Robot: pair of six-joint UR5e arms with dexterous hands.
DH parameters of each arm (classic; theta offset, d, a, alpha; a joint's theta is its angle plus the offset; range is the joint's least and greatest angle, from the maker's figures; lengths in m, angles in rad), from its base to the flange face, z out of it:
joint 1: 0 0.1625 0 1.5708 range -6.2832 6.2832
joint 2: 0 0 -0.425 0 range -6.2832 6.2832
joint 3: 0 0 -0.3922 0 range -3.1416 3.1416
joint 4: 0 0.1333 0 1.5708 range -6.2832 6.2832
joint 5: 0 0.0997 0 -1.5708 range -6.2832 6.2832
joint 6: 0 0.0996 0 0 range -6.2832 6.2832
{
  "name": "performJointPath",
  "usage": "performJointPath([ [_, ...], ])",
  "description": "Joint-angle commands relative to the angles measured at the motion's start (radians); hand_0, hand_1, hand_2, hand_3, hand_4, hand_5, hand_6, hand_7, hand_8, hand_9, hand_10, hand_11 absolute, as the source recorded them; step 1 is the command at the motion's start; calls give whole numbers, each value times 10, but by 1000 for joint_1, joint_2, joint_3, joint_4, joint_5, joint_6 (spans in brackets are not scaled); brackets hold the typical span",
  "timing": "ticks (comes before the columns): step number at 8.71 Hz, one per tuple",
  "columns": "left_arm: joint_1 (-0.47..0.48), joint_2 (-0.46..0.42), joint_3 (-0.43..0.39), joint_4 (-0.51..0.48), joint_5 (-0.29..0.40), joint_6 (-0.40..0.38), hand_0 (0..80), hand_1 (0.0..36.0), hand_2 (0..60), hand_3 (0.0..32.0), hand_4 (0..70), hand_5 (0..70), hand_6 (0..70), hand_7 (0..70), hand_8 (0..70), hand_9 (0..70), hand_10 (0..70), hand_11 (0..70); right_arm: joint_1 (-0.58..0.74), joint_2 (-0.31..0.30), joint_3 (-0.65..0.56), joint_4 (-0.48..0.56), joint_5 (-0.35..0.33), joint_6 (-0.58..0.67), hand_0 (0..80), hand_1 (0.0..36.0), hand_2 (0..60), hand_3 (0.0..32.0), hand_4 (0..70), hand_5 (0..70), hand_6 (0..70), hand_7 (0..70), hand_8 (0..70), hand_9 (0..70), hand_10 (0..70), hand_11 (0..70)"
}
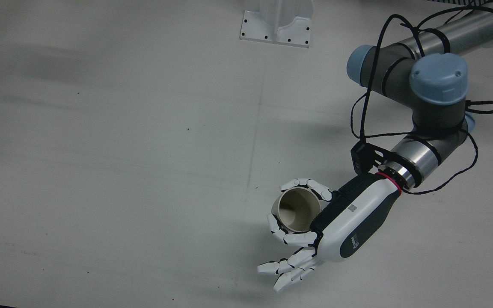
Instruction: Pour water
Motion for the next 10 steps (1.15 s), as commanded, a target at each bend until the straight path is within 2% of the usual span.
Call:
performJointPath([
  [1,-35,136,-23,-79,1,-7,575,347,600,0,699,700,130,169,86,34,50,87,-85,53,-126,48,112,13,628,169,8,0,154,467,403,432,434,537,381,556],
  [2,-69,197,-25,-125,7,-7,572,343,600,0,682,700,125,165,86,34,50,86,-86,52,-127,43,112,33,499,25,0,0,6,165,51,55,122,49,5,10],
  [3,-97,278,-19,-189,16,-1,570,342,600,0,680,700,124,164,85,34,48,84,-86,53,-132,42,110,32,459,0,0,84,0,31,0,0,56,0,0,0],
  [4,-112,344,-14,-242,16,1,569,333,600,0,667,700,120,161,84,32,48,84,-88,55,-127,41,103,48,431,0,0,172,0,0,0,0,50,0,0,0],
  [5,-144,409,-14,-283,18,4,566,331,600,0,670,700,124,163,85,34,50,86,-83,55,-124,41,97,94,399,0,0,292,0,0,0,0,37,0,0,0],
  [6,-158,487,-11,-331,18,8,565,329,600,0,668,700,123,162,84,34,52,89,-68,53,-118,41,95,114,396,0,0,320,0,0,0,0,37,0,0,0],
  [7,-169,552,-9,-377,18,49,561,326,600,0,655,700,119,157,85,32,50,86,-60,36,-68,41,95,113,397,0,0,320,0,0,0,0,43,0,0,0],
  [9,-180,633,1,-450,18,132,563,285,589,0,603,700,116,144,85,28,42,73,-57,22,-18,38,92,113,407,0,0,320,0,0,0,0,58,0,0,0],
  [10,-184,644,38,-487,18,143,565,260,474,0,559,700,109,136,83,23,36,64,-56,22,-6,37,92,113,417,0,0,320,0,0,0,0,62,0,0,0],
])
